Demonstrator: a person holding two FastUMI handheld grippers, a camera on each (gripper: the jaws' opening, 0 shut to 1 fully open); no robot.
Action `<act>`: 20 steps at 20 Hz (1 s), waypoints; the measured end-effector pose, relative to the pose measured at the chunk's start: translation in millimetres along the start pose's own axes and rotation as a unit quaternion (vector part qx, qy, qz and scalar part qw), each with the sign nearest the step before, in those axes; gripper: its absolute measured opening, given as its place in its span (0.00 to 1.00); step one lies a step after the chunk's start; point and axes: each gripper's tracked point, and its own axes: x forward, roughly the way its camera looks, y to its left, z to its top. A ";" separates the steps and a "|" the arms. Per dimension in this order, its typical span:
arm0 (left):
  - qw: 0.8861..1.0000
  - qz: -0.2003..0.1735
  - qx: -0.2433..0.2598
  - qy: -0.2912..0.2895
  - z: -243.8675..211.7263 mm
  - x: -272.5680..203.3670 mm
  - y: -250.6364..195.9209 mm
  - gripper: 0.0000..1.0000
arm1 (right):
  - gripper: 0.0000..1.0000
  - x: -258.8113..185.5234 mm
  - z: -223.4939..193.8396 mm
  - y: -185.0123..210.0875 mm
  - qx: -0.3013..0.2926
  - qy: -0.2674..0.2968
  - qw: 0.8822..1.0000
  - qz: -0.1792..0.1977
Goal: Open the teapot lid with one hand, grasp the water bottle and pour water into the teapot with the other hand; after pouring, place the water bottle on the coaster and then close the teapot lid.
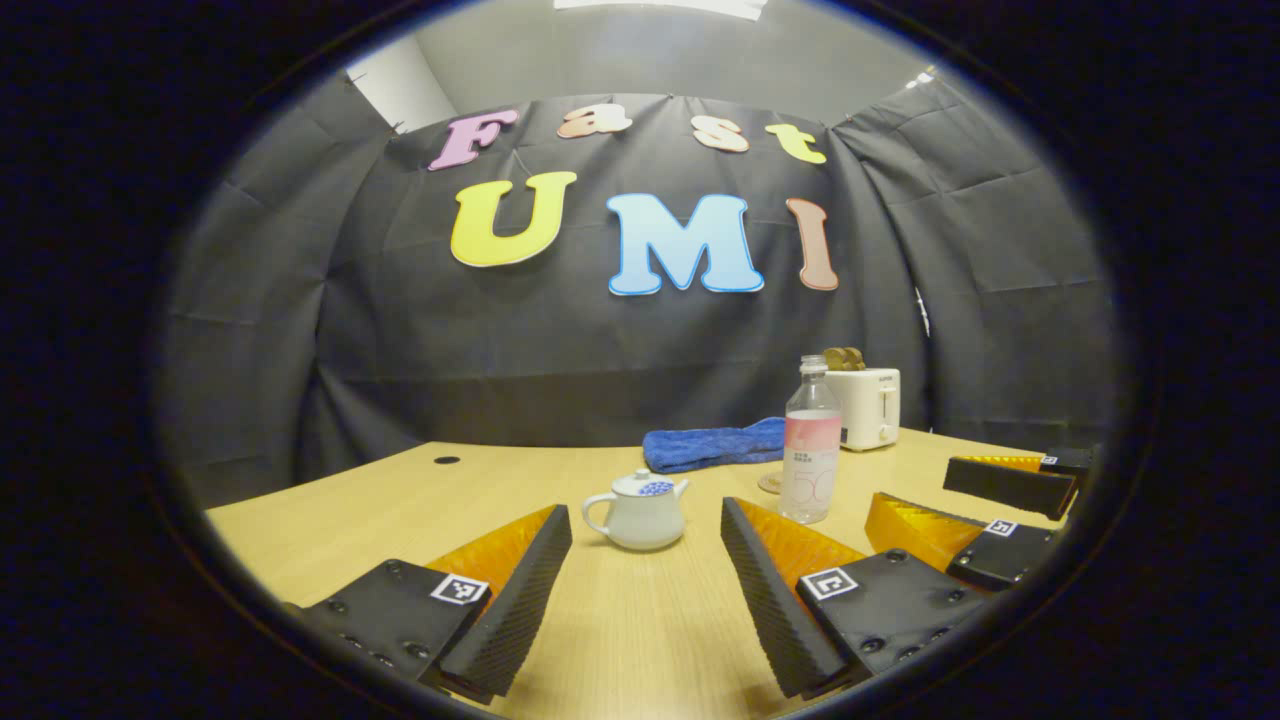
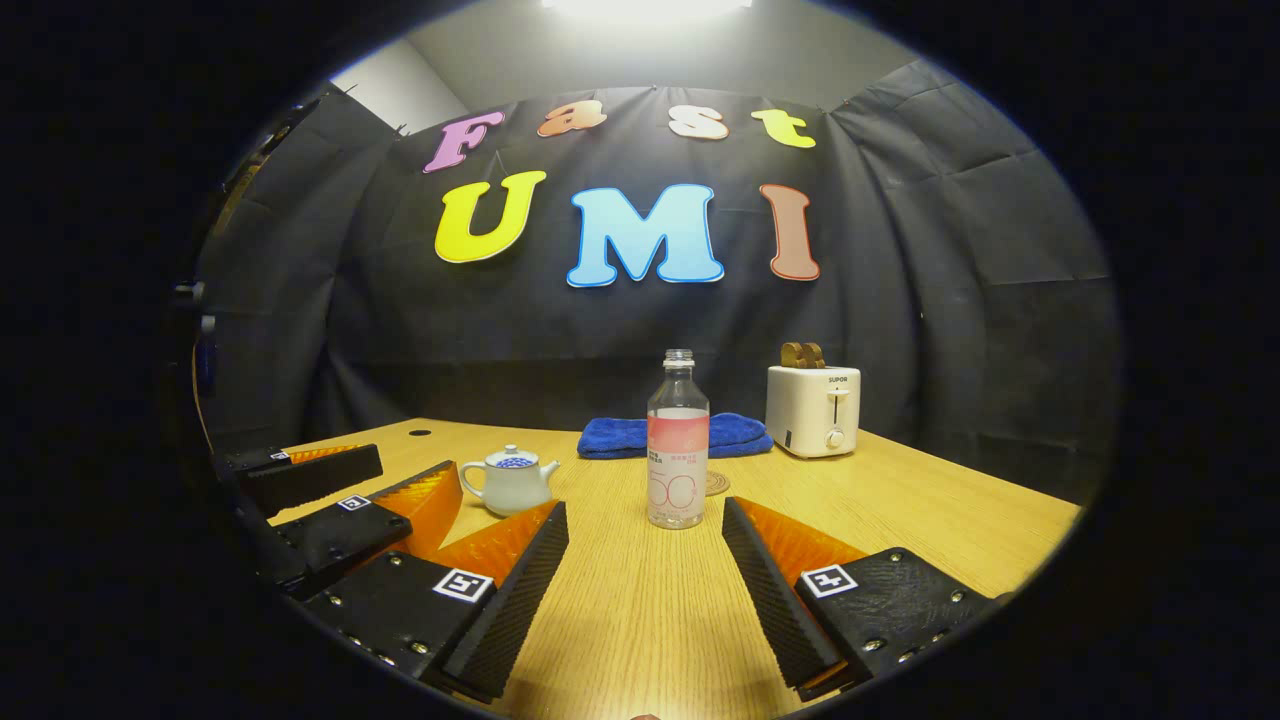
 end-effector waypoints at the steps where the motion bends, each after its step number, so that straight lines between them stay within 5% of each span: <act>1: 1.000 -0.005 0.000 0.001 0.2 1.9 -1.2 1.00 | 0.96 2.9 -0.9 0.4 0.000 0.001 1.000 0.002; 20: 0.998 -0.056 0.018 0.013 17.8 114.2 5.0 1.00 | 0.96 104.3 27.0 -26.1 0.010 0.038 0.999 0.002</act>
